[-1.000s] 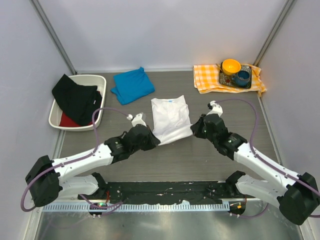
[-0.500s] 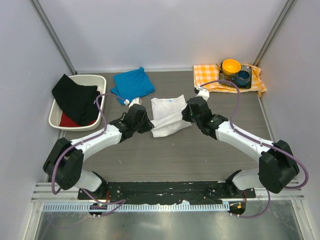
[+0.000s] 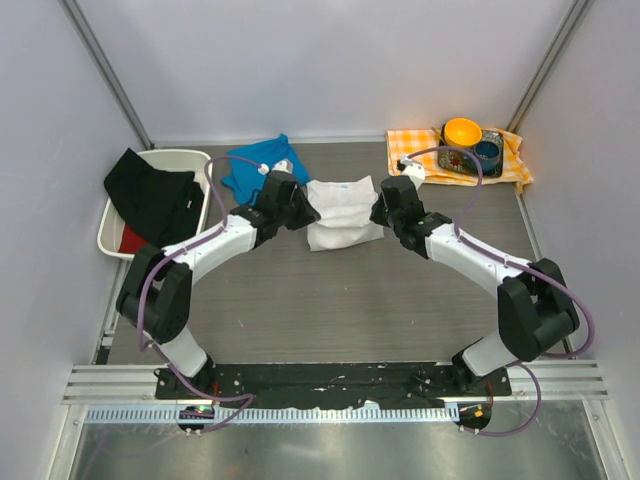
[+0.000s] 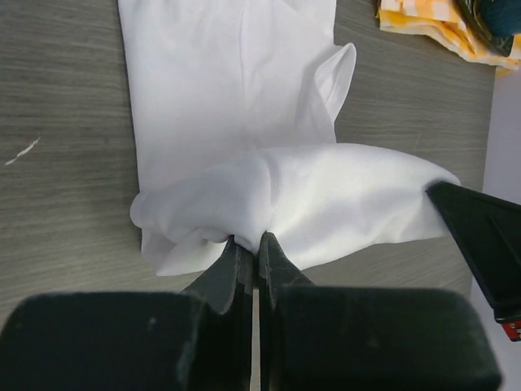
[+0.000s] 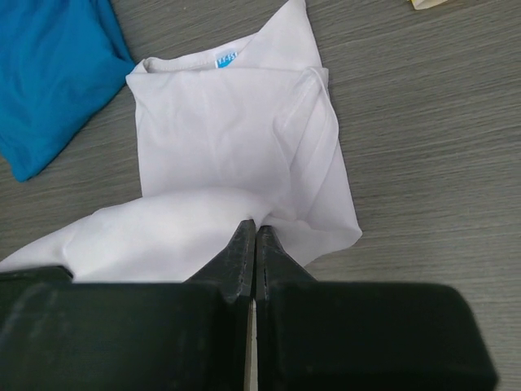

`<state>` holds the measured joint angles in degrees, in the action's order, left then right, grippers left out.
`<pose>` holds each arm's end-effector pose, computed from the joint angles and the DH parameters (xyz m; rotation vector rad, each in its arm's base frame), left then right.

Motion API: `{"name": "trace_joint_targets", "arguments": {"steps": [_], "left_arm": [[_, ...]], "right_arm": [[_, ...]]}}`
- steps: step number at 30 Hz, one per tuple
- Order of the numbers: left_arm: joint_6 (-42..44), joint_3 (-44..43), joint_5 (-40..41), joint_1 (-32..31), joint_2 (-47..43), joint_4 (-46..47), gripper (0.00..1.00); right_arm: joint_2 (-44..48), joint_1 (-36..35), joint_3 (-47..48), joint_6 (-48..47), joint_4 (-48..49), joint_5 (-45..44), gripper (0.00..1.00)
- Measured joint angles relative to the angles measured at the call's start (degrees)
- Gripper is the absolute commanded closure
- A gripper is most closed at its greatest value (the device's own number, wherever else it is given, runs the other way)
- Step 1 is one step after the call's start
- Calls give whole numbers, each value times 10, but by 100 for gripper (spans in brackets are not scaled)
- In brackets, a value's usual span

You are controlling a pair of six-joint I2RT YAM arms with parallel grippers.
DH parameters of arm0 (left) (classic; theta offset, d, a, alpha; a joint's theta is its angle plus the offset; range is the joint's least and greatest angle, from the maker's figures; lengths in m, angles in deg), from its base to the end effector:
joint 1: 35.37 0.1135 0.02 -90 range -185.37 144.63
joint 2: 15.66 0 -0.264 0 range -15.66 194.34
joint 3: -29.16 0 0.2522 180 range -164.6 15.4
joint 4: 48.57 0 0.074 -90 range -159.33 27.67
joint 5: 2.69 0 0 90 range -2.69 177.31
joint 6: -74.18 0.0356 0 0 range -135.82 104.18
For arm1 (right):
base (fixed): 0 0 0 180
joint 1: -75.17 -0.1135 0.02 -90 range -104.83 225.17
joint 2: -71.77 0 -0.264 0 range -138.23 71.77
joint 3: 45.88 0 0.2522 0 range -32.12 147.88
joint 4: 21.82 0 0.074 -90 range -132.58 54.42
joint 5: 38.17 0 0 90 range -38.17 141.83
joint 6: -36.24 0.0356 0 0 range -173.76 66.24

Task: Fold and stack the t-shirts
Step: Fold the tshirt

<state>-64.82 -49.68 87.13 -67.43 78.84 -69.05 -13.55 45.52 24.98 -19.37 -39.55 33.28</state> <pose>0.3153 -0.1976 0.2440 -0.3394 2.2918 -0.7676 0.2957 0.1553 0.2562 0.2772 2.0989 0.3253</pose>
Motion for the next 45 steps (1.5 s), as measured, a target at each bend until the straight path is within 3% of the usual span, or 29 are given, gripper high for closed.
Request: {"name": "trace_joint_targets", "arguments": {"steps": [17,19,20,21,22,25,29,37,45], "left_arm": [[2,-140,-56,64,163,-4,98],[2,-157,-62,71,182,-4,82],[2,-164,-65,75,191,-4,66],[2,-172,-69,80,200,-4,26],[1,-181,-72,84,210,-4,0],[-1,-207,-79,98,240,-1,0],[-2,-236,-82,120,266,13,0],[0,-210,-94,118,210,34,0],[-55,-31,-151,37,70,179,0]], "right_arm": [[-155,57,124,6,13,40,99],[-183,64,146,8,14,48,93],[-195,66,155,9,14,50,75],[-210,67,167,10,13,53,66],[-226,69,179,13,14,56,45],[-277,73,225,14,14,56,17],[-322,73,265,4,33,42,6],[-255,67,221,-27,58,3,3],[-108,52,169,-35,40,11,3]]}}
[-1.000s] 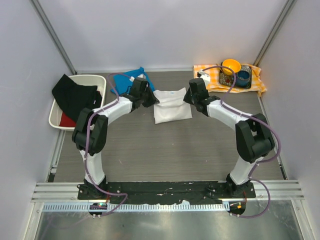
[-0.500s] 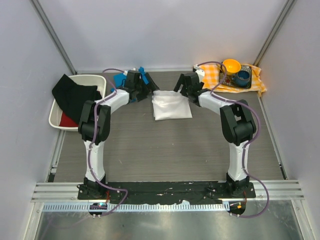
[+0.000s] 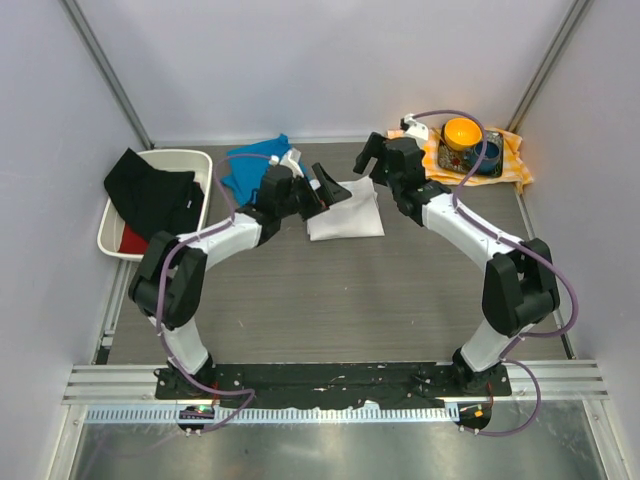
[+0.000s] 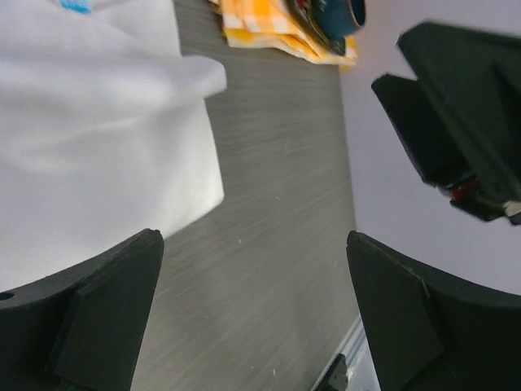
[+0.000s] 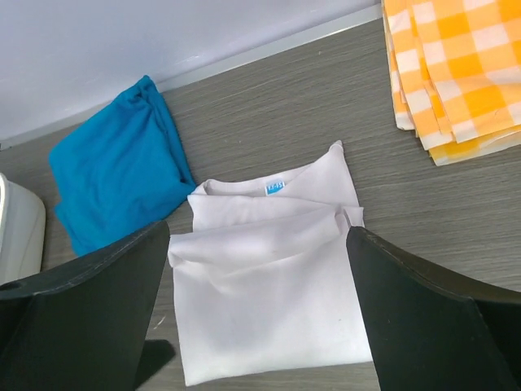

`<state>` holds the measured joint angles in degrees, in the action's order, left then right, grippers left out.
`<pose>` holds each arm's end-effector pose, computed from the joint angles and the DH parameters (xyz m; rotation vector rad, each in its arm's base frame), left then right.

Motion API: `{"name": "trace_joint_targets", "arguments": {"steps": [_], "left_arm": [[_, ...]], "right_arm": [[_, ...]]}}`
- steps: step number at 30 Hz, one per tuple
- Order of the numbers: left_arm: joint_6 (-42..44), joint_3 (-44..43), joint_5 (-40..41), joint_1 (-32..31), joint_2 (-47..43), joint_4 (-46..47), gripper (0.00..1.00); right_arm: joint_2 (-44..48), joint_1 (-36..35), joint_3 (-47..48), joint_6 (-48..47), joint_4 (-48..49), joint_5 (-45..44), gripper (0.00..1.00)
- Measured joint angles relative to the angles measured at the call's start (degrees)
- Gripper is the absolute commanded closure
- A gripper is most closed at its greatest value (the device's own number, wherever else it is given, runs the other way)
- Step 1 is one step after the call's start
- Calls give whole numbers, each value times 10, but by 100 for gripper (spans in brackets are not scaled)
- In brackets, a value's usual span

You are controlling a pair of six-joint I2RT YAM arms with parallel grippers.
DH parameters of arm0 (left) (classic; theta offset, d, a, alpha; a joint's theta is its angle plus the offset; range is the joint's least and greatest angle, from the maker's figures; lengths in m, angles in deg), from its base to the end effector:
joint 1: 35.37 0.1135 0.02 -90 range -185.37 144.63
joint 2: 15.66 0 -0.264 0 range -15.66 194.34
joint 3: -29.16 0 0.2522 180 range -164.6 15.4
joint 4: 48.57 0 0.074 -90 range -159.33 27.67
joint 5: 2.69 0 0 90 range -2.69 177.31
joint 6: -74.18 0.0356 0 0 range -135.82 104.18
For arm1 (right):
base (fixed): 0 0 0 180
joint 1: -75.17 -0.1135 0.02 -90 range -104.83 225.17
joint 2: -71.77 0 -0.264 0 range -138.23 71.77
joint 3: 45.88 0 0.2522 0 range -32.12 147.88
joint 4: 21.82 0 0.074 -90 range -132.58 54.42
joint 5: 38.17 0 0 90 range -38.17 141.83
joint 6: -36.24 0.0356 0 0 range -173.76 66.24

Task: Fold and stack the t-shirts
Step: Fold the tshirt

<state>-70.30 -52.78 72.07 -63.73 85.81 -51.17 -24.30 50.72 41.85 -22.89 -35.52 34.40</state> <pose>0.3568 -0.2033 0.2471 -0.2957 2.1264 -1.1663 0.3663 0.1548 0.2989 0.3091 1.9278 0.3440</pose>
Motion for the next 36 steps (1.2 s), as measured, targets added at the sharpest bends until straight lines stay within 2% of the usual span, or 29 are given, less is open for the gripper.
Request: {"name": "trace_joint_targets", "arguments": {"steps": [5,10,20,28,36], "left_arm": [[-38,71,-35,-27,13,122,0],[-56,95,-51,-41,56,225,0],[-54,101,-58,-41,154,336,0],[-53,108,-73,-31,206,428,0],[-51,127,-81,-25,207,462,0]], "right_arm": [[12,0,0,-6,-26,24,3],[12,2,0,-6,-63,50,3],[3,2,5,2,-89,123,3],[-83,2,38,46,-77,209,3],[-206,6,102,90,-62,268,3]]}}
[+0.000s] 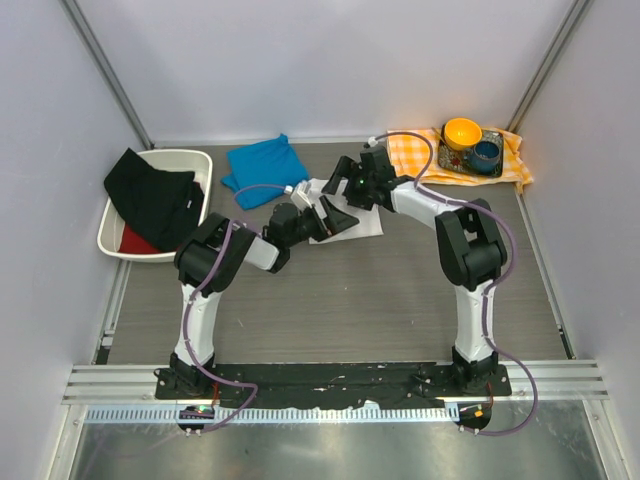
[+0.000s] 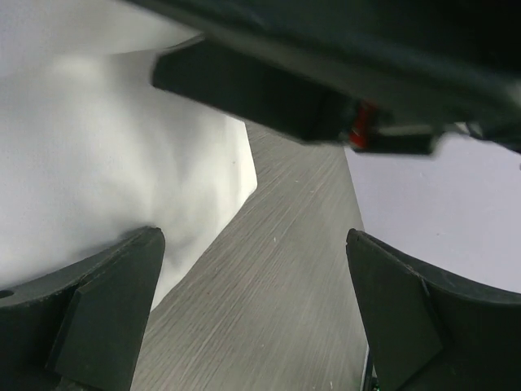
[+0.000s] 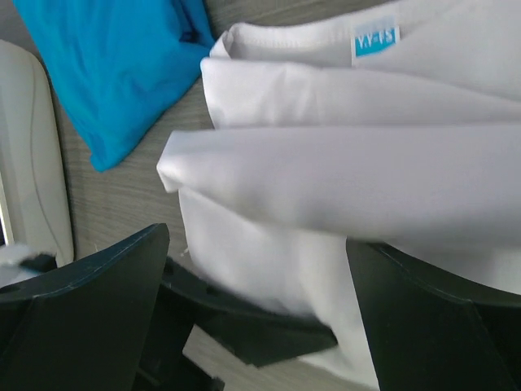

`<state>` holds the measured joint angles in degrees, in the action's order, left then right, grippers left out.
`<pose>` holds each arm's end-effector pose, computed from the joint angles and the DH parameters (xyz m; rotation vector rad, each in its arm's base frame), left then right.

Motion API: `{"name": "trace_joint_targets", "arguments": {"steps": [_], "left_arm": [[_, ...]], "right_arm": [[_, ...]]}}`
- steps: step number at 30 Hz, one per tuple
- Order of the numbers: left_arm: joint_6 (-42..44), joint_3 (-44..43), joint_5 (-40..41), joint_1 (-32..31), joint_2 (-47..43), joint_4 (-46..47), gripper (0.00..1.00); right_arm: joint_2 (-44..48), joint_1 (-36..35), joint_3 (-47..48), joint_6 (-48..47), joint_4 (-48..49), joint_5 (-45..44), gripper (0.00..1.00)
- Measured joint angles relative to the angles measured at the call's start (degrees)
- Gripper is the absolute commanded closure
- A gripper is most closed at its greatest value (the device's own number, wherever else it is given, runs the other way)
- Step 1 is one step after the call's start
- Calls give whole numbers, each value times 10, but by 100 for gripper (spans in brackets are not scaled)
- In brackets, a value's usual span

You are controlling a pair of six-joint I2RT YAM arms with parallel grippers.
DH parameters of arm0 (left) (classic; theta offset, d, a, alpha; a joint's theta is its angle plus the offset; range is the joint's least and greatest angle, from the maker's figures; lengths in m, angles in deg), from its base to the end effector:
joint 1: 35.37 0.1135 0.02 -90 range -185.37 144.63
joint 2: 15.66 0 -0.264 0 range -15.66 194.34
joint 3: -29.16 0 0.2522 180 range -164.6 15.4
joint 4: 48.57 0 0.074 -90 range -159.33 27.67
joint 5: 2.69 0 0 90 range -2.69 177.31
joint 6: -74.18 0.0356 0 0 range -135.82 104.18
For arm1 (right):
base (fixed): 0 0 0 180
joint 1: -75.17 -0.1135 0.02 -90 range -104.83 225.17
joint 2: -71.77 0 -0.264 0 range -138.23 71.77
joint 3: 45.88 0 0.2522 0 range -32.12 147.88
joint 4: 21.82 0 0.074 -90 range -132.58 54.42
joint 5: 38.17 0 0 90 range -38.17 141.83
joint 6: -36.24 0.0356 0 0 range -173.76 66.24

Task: Fold and stack the t-shirts
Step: Fold the tshirt, then neatly place the folded tshirt to the corner

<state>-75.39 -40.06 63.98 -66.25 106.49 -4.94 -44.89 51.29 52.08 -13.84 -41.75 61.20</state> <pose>0.3513 -0.2265 0.1185 -0.1514 1.9692 -1.4560 0.4206 0.1926 0.2004 0.2363 2.3416 0.7613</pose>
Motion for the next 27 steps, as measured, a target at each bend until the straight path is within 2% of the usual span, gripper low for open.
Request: {"name": "trace_joint_targets", "arguments": {"steps": [11,17,22,27], "left_arm": [[-1,47,-9,0,0,62,0],[-2,62,-16,-2,-10,66,0],[1,70,-25,-3,-92,-40,0],[38,42,-14,-3,-249,-238,0]], "right_arm": [[-127,32,151,5,19,-4,3],[-124,43,170,-18,38,-28,3],[-50,29,106,-61,19,-61,3],[35,-10,104,-123,-50,-108,3]]}}
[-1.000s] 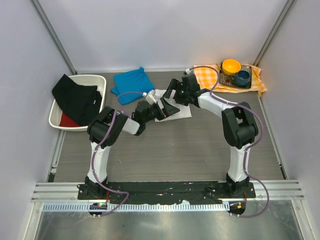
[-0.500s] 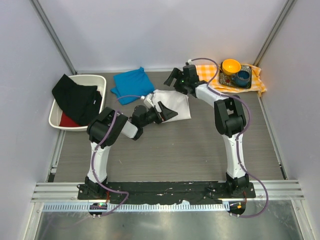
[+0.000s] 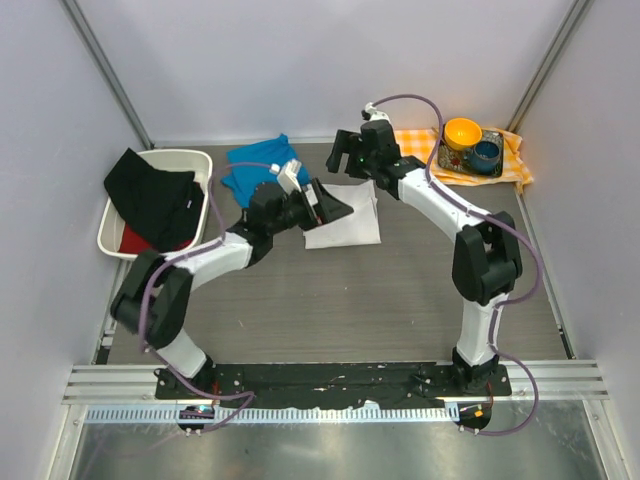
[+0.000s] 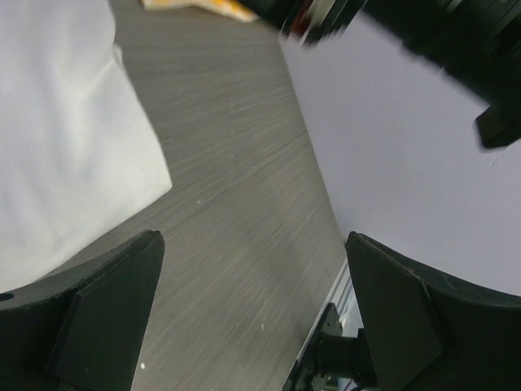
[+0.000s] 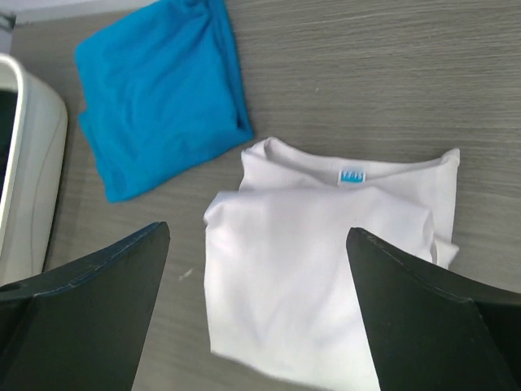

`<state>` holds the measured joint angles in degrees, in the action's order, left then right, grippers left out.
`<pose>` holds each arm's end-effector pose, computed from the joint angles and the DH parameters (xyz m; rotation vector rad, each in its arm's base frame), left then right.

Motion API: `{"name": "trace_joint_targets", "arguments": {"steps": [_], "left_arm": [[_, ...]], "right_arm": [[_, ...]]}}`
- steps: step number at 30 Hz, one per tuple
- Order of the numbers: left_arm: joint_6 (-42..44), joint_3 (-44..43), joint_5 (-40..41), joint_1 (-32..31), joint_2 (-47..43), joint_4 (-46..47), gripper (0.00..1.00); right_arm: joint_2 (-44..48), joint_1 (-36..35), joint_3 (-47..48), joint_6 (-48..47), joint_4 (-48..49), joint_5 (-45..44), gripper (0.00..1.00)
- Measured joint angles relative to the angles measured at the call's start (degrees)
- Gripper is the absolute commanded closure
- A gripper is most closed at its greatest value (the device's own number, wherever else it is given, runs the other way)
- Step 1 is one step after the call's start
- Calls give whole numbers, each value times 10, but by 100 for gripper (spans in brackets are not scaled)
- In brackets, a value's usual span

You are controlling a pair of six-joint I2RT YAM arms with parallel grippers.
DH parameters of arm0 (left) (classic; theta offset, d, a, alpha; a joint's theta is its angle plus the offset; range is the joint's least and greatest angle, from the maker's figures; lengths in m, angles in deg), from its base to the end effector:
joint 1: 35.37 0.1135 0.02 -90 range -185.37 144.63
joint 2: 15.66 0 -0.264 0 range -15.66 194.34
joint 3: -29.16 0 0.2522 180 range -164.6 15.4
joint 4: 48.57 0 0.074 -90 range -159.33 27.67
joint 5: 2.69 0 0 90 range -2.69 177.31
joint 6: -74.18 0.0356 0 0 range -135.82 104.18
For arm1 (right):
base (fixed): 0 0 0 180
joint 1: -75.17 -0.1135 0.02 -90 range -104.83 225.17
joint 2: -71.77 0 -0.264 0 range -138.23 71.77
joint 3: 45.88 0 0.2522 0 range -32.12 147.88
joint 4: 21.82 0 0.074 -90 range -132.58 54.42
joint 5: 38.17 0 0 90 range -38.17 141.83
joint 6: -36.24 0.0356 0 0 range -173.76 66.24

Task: Fold and stack the t-shirts
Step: Neatly place the folded tshirt to the corner

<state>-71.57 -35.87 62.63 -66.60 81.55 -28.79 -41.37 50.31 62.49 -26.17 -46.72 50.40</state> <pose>0.3091 -0.2048 0.2183 -0.0806 2.0208 -1.4183 0.4271 0.1969 0.2810 0.0663 2.1313 0.5238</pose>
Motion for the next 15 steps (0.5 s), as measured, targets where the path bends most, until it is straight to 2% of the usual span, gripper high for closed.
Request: {"name": "trace_joint_targets", "arguments": {"steps": [3,7,10,15], "left_arm": [[43,-54,40,2,-88,-145,0],[83,-82,94,24,-166,-280,0],[94,-66,128,46,-196,-350,0],[97,24,193,59,-227,-423,0]], "right_arm": [[53,-21,-20,-34,-34,-22,4],[98,-46,-63,-76,-83,-69,4],[98,-68,-78,-102,-119,-111,6],[95,-117,-91,-132,-151,-144,7]]}}
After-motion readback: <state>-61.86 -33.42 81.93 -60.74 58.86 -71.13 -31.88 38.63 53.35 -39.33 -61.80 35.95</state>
